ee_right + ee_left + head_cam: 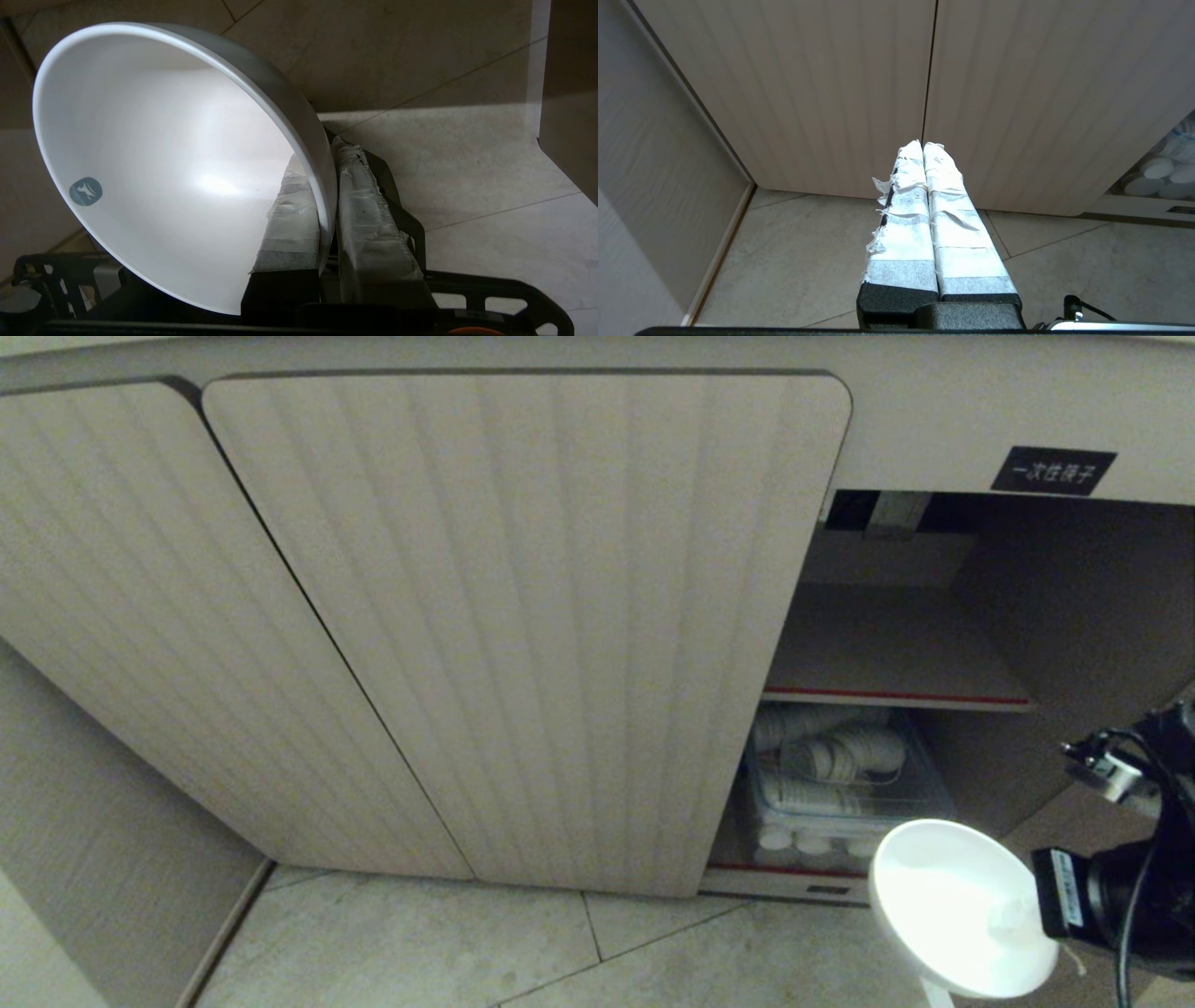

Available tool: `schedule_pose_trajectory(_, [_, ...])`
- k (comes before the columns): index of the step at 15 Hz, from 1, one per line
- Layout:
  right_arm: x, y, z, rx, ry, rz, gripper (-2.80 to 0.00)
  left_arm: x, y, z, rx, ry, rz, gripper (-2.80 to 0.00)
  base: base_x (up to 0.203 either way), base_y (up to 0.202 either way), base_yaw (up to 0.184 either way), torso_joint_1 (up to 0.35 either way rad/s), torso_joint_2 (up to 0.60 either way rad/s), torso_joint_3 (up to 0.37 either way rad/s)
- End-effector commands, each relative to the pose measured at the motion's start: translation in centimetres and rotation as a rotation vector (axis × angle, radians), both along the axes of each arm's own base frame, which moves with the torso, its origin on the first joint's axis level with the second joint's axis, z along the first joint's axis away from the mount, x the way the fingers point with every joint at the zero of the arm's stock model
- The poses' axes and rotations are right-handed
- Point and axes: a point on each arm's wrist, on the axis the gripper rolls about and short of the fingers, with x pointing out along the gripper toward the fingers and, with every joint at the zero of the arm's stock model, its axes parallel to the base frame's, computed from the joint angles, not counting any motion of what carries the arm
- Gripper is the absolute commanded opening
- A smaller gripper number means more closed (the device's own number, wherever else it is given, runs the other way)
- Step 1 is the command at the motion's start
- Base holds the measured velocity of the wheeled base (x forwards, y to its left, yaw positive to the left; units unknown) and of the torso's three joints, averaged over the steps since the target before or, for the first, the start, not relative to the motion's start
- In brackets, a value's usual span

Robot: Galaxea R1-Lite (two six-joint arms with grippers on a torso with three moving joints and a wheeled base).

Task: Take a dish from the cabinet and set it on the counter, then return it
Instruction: Put it back into the cabinet

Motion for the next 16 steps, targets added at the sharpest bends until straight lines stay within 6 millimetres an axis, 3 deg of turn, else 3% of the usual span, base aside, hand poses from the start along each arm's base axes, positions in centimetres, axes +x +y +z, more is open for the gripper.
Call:
schedule_pose_trajectory(1, [2.0,0.5,-0.6,-0.013,0.037,-0.011,-2.80,0.0,0.0,0.0,-0.001,-0.001,0.000,-2.80,0.000,0.000,0.000,0.000,0.00,0.000])
schedule_pose_trajectory(11, [6.5,1.7,0.1,0.055,0.041,-0.232,-2.80,0.0,0.0,0.0,-0.001,-0.001,0.000,-2.80,0.000,0.000,0.000,0.000,0.00,0.000])
schedule_pose_trajectory(16, [6.6,1.7,0.4,0.114,0.048,-0.316,-2.80,0.0,0.0,0.0,-0.001,-0.001,0.000,-2.80,0.000,0.000,0.000,0.000,0.00,0.000])
